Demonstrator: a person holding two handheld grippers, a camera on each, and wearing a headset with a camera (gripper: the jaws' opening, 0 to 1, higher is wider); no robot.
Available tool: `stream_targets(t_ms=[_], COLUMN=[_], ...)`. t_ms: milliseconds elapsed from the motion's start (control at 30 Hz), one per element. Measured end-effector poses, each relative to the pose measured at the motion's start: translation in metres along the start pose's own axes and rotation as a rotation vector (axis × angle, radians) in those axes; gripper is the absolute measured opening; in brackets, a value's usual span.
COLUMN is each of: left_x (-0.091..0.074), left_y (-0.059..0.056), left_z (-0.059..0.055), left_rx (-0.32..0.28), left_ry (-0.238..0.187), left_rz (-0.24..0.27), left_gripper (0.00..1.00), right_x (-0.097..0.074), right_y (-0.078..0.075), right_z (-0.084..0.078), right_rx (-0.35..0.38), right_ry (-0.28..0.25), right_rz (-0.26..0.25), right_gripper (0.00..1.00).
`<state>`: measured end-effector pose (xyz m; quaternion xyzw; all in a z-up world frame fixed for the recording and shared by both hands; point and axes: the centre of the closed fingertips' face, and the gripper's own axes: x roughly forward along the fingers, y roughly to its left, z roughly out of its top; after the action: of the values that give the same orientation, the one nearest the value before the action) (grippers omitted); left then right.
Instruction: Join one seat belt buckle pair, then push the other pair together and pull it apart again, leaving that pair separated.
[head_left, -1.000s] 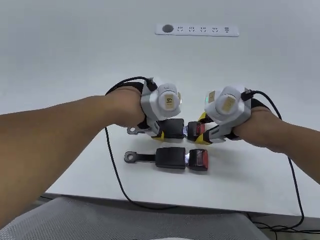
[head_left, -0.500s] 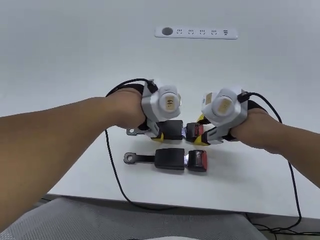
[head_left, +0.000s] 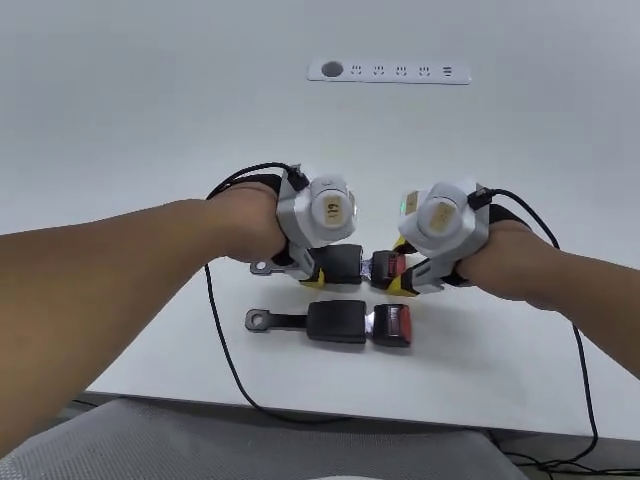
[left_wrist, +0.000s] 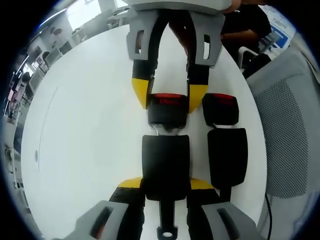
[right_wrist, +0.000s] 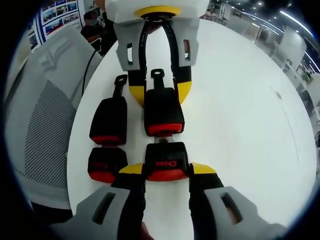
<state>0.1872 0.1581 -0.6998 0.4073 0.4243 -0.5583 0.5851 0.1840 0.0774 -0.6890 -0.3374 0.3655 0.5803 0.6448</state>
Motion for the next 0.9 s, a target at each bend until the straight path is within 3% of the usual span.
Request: stream_targets(t_ms=[133,333,733,900], left_x=[0.000,-0.003,0.000,0.000], left_y=[0.002,-0.003,-0.001,0.000], left_z=[-0.001,0.004,0.001,0.001], left_rx=[0.004,0.015,0.009,0.004], left_ry=[0.007,0.025,0.029,0.026], left_rz=[-0.002,-0.003,-0.002,0.000], left_gripper=[0.32,0.32,0.32,0.32], right_x=[-0.004,-0.004,-0.007,-0.013], right_y=[0.000,-0.003,-0.001,-0.002], right_z=[-0.009,-0.009,-0.017,-0.029], right_rx=[0.009,0.003,-0.011,0.006], right_ry=[0.000,-0.007,-0.008,-0.003], right_rz=[-0.004,-0.003,-0.020,-0.029], right_gripper=[0.32,0.33,0.33,0.33])
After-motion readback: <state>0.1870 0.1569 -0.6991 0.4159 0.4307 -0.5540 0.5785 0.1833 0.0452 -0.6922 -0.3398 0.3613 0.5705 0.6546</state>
